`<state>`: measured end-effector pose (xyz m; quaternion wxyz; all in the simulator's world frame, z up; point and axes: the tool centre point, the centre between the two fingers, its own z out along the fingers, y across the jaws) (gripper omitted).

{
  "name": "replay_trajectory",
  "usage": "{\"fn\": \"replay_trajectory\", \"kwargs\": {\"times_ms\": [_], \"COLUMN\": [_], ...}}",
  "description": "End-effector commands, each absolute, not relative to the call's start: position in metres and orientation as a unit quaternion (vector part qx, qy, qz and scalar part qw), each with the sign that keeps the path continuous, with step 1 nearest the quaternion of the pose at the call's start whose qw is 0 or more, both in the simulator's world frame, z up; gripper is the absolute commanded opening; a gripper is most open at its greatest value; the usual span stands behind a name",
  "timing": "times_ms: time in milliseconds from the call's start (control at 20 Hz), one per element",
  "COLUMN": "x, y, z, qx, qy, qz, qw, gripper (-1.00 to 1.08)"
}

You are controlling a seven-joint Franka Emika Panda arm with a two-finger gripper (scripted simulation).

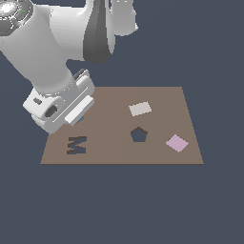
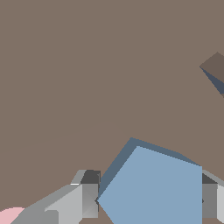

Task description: Insert a designated object into the corresponding slot on a board.

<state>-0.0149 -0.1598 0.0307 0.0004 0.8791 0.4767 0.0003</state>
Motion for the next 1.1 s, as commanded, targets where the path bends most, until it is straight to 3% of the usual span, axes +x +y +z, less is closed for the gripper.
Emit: {"fn": "replay_trajectory", "kwargs": {"times_ms": [0,1050], "x": [-0.015,-0.016], "y": [-0.160,-0.136], "z": [0.030,0.034], "qx": [0.879,0.895], "qy": [0.477,0.447], "qz": [0.000,0.000], "qw": [0.000,0.000], "gripper": [-1.00,-1.00]}}
